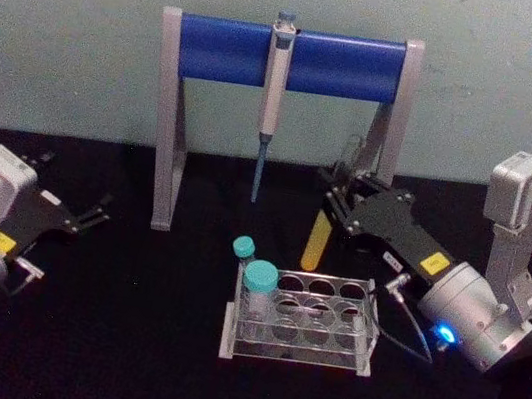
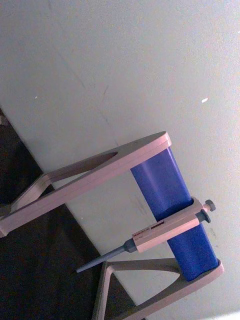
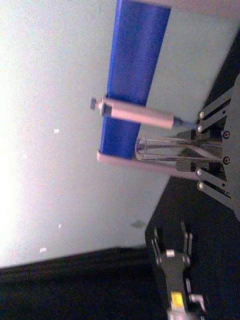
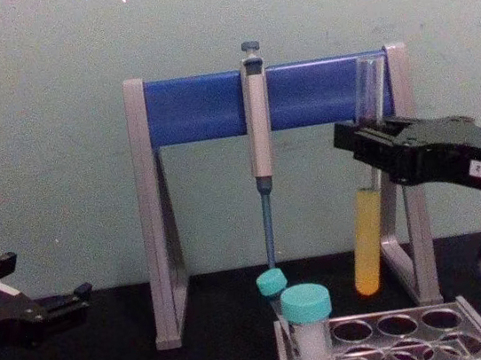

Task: Pick up the test tube from the test tube rack, shake it, then place it back into the test tube rack.

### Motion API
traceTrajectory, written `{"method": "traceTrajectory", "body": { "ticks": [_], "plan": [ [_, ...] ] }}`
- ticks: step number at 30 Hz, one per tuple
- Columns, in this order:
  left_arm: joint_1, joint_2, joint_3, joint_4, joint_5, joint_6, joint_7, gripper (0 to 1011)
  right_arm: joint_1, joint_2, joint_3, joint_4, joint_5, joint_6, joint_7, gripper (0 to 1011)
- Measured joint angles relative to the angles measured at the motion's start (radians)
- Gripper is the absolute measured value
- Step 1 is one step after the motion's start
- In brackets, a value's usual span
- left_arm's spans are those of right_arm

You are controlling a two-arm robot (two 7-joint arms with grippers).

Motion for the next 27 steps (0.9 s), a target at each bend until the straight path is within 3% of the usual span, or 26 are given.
{"method": "traceTrajectory", "body": {
  "ticks": [8,18,27],
  "plan": [
    [0.0,0.0,0.0,0.0,0.0,0.0,0.0,1010,0.0,-0.01,0.022,0.012,-0.048,-0.014,-0.041,232],
    [0.0,0.0,0.0,0.0,0.0,0.0,0.0,1010,-0.014,-0.01,0.047,0.001,-0.067,-0.01,-0.05,232],
    [0.0,0.0,0.0,0.0,0.0,0.0,0.0,1010,-0.071,0.026,0.088,-0.061,-0.081,0.013,-0.062,232]
  ]
}}
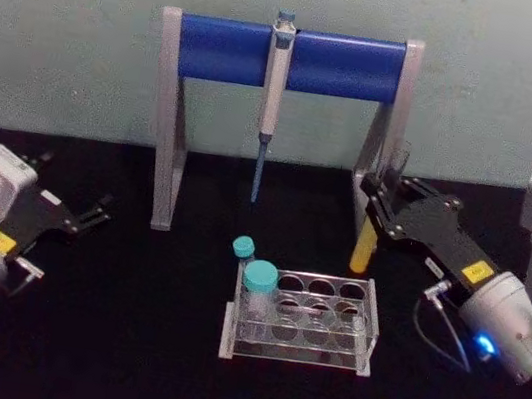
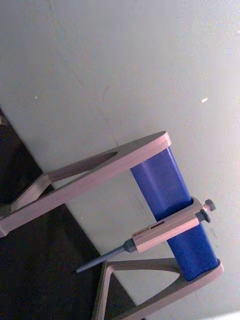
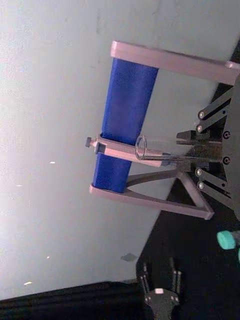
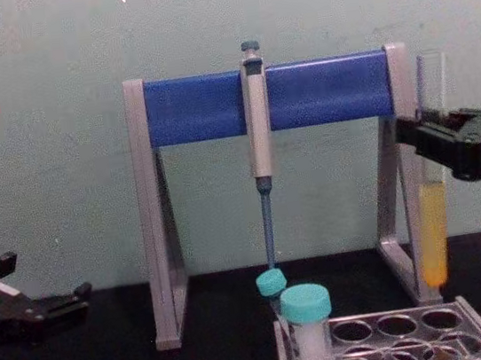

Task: Pick up the test tube from the test tube rack, shake it, then place it back into the test tube rack.

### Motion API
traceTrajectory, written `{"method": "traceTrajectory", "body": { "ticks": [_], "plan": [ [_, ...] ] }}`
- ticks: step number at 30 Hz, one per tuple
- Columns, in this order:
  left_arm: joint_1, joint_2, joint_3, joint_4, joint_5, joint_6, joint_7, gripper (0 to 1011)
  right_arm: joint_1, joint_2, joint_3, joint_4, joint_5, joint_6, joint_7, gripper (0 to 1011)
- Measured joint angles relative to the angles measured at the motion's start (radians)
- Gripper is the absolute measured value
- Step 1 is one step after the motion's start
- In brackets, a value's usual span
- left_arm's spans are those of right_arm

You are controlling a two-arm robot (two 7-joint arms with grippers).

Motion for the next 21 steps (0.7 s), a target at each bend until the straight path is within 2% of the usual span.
{"method": "traceTrajectory", "body": {
  "ticks": [7,11,18,21],
  "plan": [
    [0.0,0.0,0.0,0.0,0.0,0.0,0.0,1010,-0.05,0.036,0.015,-0.057,0.003,0.03,0.017,232],
    [0.0,0.0,0.0,0.0,0.0,0.0,0.0,1010,-0.079,0.058,0.016,-0.095,0.036,0.048,0.052,232],
    [0.0,0.0,0.0,0.0,0.0,0.0,0.0,1010,-0.082,0.074,-0.007,-0.11,0.096,0.076,0.103,232],
    [0.0,0.0,0.0,0.0,0.0,0.0,0.0,1009,-0.062,0.069,-0.03,-0.097,0.127,0.083,0.126,232]
  ]
}}
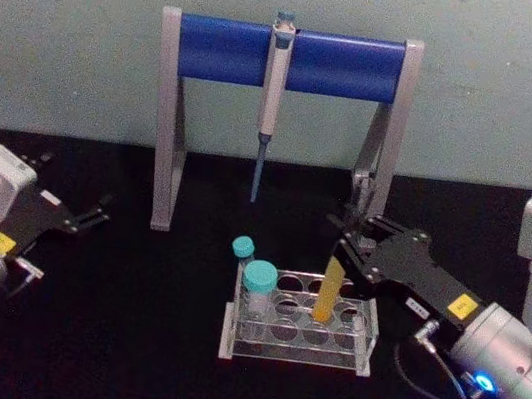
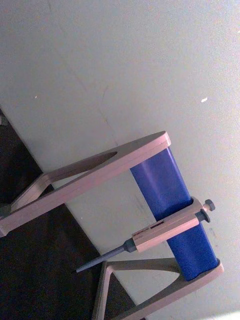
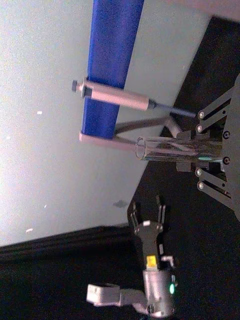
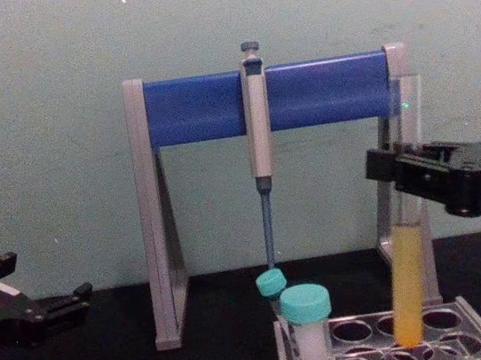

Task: Pick up the test tube from the test tube rack, shake it, then place it back into the test tube rack.

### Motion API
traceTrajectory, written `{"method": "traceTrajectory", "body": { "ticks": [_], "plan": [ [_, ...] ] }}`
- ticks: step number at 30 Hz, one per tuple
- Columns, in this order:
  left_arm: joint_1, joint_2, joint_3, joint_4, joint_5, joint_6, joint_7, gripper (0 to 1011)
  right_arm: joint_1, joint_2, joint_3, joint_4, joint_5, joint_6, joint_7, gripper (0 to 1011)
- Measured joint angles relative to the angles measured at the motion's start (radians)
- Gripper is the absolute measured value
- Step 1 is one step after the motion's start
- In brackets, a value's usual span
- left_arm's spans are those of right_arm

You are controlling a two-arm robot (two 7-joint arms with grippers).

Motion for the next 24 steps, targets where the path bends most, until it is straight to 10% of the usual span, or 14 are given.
{"method": "traceTrajectory", "body": {
  "ticks": [12,24],
  "plan": [
    [0.0,0.0,0.0,0.0,0.0,0.0,0.0,1010,0.109,-0.057,-0.069,0.109,0.001,-0.061,0.002,232],
    [0.0,0.0,0.0,0.0,0.0,0.0,0.0,1010,0.15,-0.101,-0.063,0.186,-0.061,-0.119,-0.062,232]
  ]
}}
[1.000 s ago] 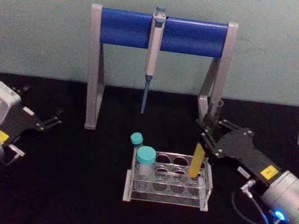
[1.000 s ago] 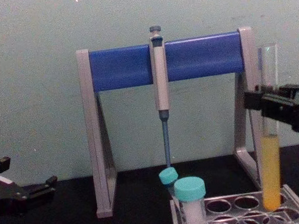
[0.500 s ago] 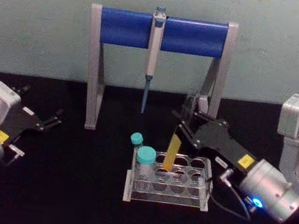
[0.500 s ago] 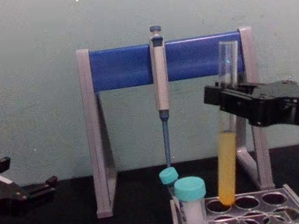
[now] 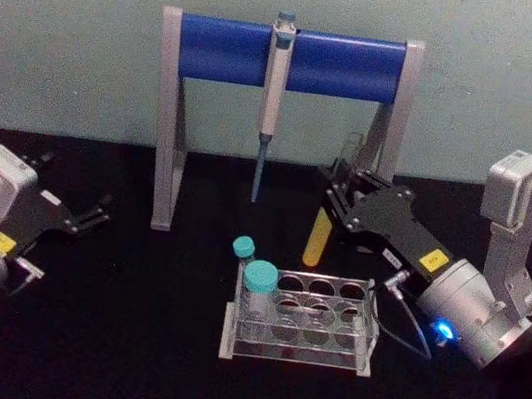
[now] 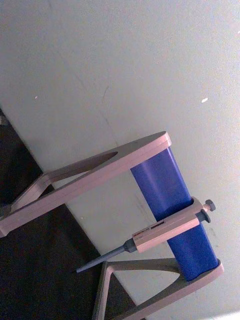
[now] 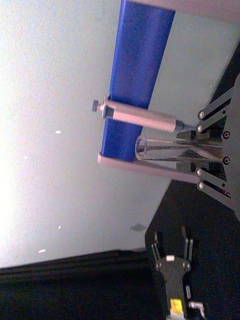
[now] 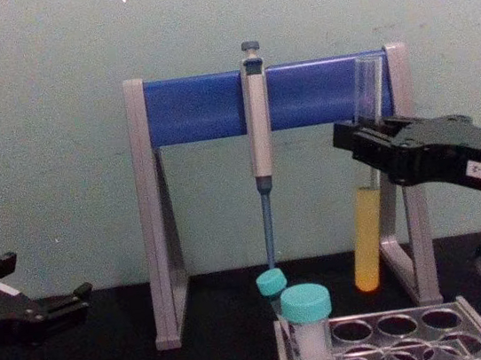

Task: Pick up the test tube from the test tube rack, shake it, then place it back into the test tube rack.

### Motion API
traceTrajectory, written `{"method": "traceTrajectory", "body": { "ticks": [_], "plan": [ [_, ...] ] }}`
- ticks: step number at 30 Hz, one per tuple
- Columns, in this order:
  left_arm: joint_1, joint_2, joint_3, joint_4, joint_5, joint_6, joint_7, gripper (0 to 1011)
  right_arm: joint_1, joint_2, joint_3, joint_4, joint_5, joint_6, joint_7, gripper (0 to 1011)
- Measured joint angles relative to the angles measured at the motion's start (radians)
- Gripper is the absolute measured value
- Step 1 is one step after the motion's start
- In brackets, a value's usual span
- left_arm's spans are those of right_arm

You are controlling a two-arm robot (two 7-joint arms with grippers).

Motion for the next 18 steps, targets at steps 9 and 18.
{"method": "traceTrajectory", "body": {
  "ticks": [9,18],
  "plan": [
    [0.0,0.0,0.0,0.0,0.0,0.0,0.0,1010,-0.011,-0.003,0.023,0.0,-0.02,0.004,-0.018,232],
    [0.0,0.0,0.0,0.0,0.0,0.0,0.0,1010,-0.023,0.0,0.042,-0.014,-0.032,0.009,-0.025,232]
  ]
}}
